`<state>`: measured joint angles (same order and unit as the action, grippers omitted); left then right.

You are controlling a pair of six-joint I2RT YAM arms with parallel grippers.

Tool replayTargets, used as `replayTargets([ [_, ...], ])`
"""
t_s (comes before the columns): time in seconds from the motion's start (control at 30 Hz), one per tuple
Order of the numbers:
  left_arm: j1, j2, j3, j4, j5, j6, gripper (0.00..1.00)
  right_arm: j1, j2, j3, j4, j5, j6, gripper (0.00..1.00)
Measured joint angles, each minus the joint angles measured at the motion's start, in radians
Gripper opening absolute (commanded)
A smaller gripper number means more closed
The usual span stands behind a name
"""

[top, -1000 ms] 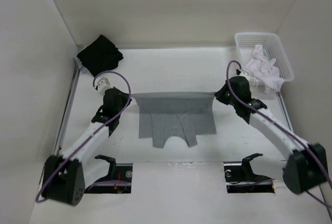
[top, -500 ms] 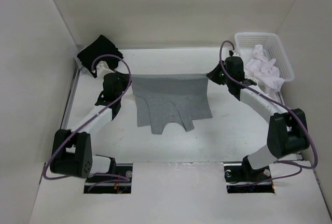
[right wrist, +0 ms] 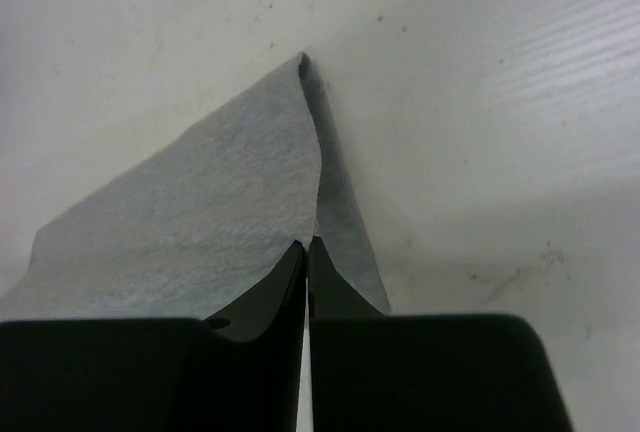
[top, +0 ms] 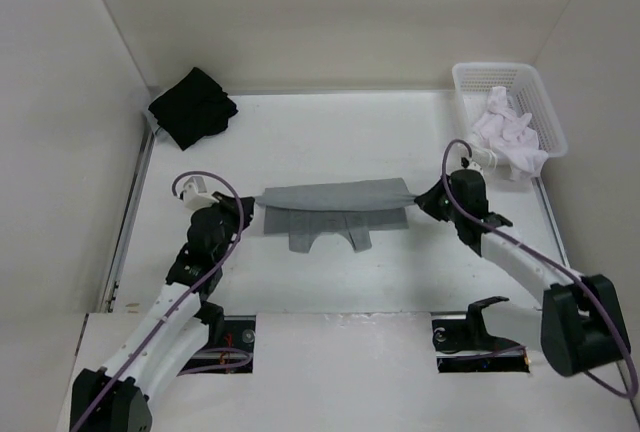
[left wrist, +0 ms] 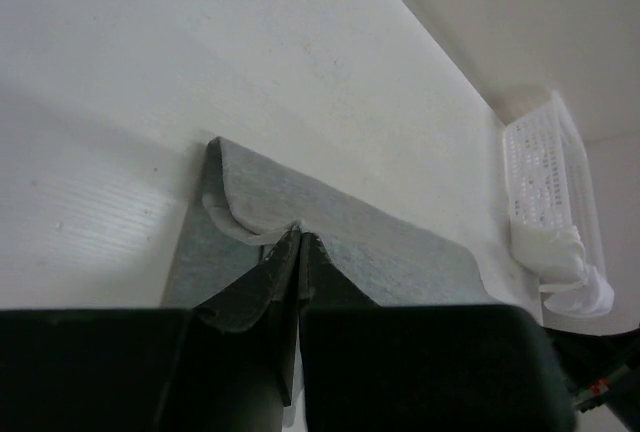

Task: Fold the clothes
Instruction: Fold the tank top

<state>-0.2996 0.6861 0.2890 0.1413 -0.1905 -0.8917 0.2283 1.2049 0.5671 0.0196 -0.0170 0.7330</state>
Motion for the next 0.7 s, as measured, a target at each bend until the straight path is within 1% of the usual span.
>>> replayTargets([
  [0.1,0.002,-0.057,-0.047,-0.047,0.001,-0.008,0.0,0.059,-0.14,-0.092,-0.009,0.031,0.017,0.05],
  [0.2,0.003,-0.075,-0.089,-0.084,0.001,-0.021,0.0,0.129,-0.253,-0.156,-0.037,0.064,0.038,0.06],
  [0.3,0.003,-0.087,-0.133,-0.116,0.001,-0.041,0.01,0.174,-0.309,-0.192,-0.076,0.085,0.064,0.07],
  [0.37,0.002,-0.096,-0.153,-0.138,0.001,-0.054,0.04,0.188,-0.322,-0.208,-0.103,0.095,0.087,0.1],
  [0.4,0.002,-0.1,-0.16,-0.147,0.001,-0.061,0.07,0.192,-0.322,-0.212,-0.119,0.1,0.1,0.11],
  [0.43,0.002,-0.103,-0.163,-0.158,0.001,-0.068,0.12,0.192,-0.32,-0.217,-0.129,0.102,0.112,0.15],
  [0.47,0.002,-0.106,-0.165,-0.167,0.001,-0.073,0.18,0.192,-0.317,-0.219,-0.139,0.106,0.122,0.22],
  [0.53,0.002,-0.114,-0.165,-0.185,0.0,-0.08,0.29,0.192,-0.311,-0.222,-0.158,0.118,0.138,0.4],
  [0.57,0.003,-0.125,-0.165,-0.199,0.0,-0.082,0.31,0.192,-0.311,-0.222,-0.167,0.126,0.14,0.47],
  [0.63,0.003,-0.162,-0.165,-0.231,-0.006,-0.082,0.31,0.192,-0.311,-0.222,-0.171,0.143,0.137,0.58],
  [0.7,-0.001,-0.205,-0.164,-0.251,-0.024,-0.08,0.31,0.191,-0.309,-0.222,-0.168,0.157,0.129,0.61],
])
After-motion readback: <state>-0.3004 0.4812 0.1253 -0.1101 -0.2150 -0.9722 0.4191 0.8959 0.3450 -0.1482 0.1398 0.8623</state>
